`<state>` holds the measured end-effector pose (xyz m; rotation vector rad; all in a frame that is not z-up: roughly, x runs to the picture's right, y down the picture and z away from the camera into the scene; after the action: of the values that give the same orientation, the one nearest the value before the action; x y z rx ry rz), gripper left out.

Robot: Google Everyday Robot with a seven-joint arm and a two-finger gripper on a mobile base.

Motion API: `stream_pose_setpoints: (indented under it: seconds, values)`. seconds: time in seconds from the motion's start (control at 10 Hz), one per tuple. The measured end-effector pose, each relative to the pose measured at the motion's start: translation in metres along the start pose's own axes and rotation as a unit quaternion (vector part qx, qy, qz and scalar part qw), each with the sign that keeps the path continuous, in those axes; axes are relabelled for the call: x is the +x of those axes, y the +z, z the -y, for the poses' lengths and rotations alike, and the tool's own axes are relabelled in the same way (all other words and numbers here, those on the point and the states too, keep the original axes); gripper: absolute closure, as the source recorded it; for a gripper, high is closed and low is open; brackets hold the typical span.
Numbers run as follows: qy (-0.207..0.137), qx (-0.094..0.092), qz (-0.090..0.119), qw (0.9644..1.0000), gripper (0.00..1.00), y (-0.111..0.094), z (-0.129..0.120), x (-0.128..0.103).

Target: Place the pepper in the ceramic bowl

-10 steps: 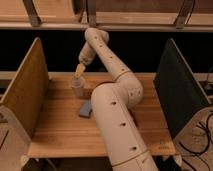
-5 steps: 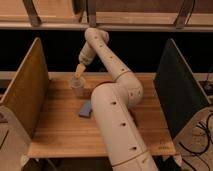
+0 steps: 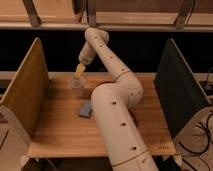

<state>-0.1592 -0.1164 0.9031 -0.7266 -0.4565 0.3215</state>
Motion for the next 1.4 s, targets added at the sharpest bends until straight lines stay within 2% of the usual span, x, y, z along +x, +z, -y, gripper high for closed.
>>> stream_pose_setpoints:
  seconds: [1.1, 1.2, 1.3, 1.4]
  values:
    - [0.008, 0.001, 0.003, 1.0000, 0.20, 0.001, 0.001, 0.001]
    - [0.023, 0.004, -0.002, 0.9997, 0.20, 0.005, 0.003, 0.005]
    - [0.035, 0.009, -0.019, 0.9992, 0.20, 0.008, 0.003, 0.014]
    - [0.043, 0.015, -0.046, 0.9979, 0.20, 0.008, 0.002, 0.026]
